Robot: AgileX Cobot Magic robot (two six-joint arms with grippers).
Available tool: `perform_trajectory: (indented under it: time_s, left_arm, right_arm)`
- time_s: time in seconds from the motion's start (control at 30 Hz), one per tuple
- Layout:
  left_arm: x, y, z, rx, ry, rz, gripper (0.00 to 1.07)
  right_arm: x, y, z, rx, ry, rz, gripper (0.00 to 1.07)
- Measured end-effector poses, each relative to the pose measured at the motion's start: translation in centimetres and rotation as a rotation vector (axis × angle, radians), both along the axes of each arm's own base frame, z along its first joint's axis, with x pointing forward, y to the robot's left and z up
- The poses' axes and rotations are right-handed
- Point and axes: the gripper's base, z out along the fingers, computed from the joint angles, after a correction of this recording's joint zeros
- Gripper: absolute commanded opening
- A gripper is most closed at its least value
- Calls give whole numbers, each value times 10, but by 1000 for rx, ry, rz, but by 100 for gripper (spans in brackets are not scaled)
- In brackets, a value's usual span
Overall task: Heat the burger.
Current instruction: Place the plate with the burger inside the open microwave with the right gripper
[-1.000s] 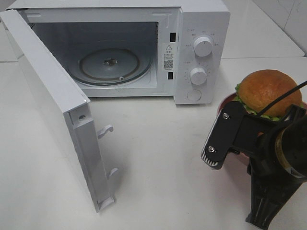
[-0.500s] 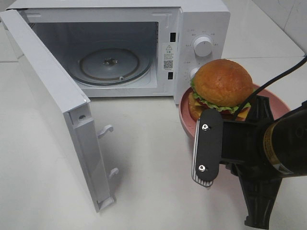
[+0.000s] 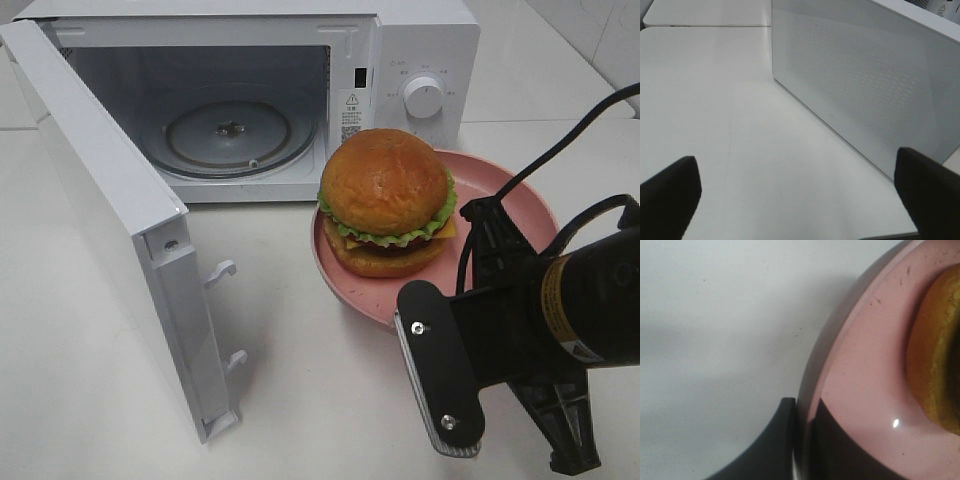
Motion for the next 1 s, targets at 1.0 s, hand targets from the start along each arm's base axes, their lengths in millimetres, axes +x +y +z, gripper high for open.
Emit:
perform_trajectory:
  time_s: [1.0]
  left_arm:
    - [0, 0, 0, 0, 0, 0, 98]
  right_arm:
    - [11, -9, -3, -83, 39, 242, 0]
